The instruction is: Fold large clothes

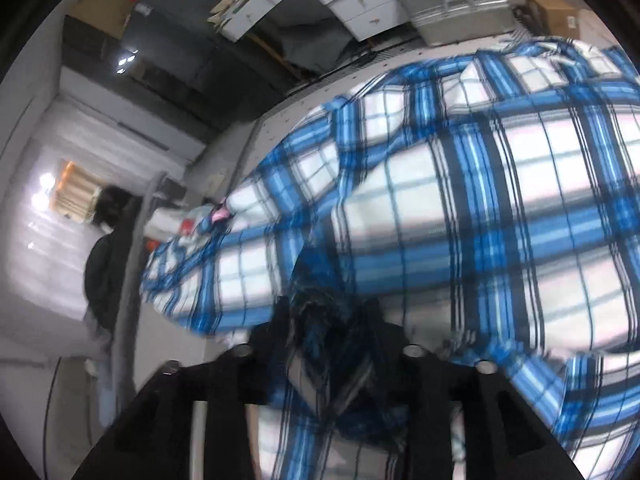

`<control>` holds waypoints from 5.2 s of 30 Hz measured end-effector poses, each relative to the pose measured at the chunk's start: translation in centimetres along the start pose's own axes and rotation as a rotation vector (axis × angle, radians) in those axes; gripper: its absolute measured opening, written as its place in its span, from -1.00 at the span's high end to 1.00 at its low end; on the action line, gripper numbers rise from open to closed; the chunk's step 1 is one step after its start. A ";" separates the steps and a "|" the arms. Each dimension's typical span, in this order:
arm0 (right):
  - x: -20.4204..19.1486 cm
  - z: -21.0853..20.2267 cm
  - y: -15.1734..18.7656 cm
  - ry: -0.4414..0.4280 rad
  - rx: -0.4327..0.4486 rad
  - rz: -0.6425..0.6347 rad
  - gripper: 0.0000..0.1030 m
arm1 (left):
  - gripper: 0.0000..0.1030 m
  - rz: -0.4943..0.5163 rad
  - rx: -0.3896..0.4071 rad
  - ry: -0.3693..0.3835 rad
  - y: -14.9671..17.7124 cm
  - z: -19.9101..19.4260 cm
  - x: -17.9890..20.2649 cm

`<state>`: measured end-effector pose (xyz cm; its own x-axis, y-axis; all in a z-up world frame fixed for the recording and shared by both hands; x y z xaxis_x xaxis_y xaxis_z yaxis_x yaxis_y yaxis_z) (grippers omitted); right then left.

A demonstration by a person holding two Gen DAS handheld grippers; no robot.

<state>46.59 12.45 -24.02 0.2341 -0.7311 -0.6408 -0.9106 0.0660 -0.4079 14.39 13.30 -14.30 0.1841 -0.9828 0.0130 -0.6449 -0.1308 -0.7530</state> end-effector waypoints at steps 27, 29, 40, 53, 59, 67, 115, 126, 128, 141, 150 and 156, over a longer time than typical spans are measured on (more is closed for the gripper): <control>22.5 -33.7 23.0 0.746 0.088 -0.344 0.02 | -0.60 0.149 -0.350 0.054 6.1 3.4 -0.3; 22.5 -33.2 22.6 0.693 0.078 -0.317 0.72 | -0.43 0.126 -0.350 0.075 5.9 3.3 -0.6; 21.7 -35.1 25.0 0.512 0.136 -0.160 0.95 | 0.84 0.247 -0.335 0.077 7.3 0.5 0.0; 21.7 -38.5 31.0 0.514 0.133 -0.120 0.97 | 0.88 0.265 -0.319 0.088 8.7 -2.0 -0.6; 19.8 -40.5 27.0 0.517 0.266 -0.182 -0.45 | -0.06 0.096 -0.255 0.137 6.7 -3.6 -2.7; 22.7 -34.7 21.9 0.513 0.152 -0.166 -0.54 | -0.56 0.120 -0.366 0.168 6.9 0.1 -1.8; 3.6 -27.2 8.0 0.637 0.574 -0.345 -1.00 | -0.61 -0.392 -0.083 -0.183 -11.4 7.0 -26.4; 9.4 -23.8 7.9 0.876 0.492 -0.331 -1.00 | -0.61 -0.612 -0.300 -0.053 -13.2 19.9 -32.7; 9.4 -23.9 8.1 0.825 0.504 -0.298 -1.00 | -0.61 -0.650 -0.309 -0.052 -13.5 20.5 -32.9; 9.4 -24.5 8.3 0.719 0.561 -0.203 -1.00 | 0.25 -0.519 -0.306 -0.384 -15.1 21.5 -34.9; 9.9 -26.6 10.1 0.785 0.600 -0.235 -1.00 | 0.83 -0.391 -0.212 -0.410 -16.9 18.9 -34.3; 10.9 -28.1 11.2 0.707 0.602 -0.164 -1.00 | 0.83 -0.381 -0.020 -0.373 -19.7 11.9 -32.7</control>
<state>29.36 -13.93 -17.31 -0.0973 -0.9918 -0.0830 -0.5097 0.1213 -0.8518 29.90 49.61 -7.70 0.6569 -0.7526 0.0451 -0.4943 -0.4751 -0.7280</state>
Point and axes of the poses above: each gripper's, at about its wrist camera, not at the fingertips, and z roughly the way its jaws point, x to its right, y to its underside, the point moved 6 cm from there along z, roughly the way its jaws point, and after that the axes turned 3 degrees about x, right-handed, at the moved point
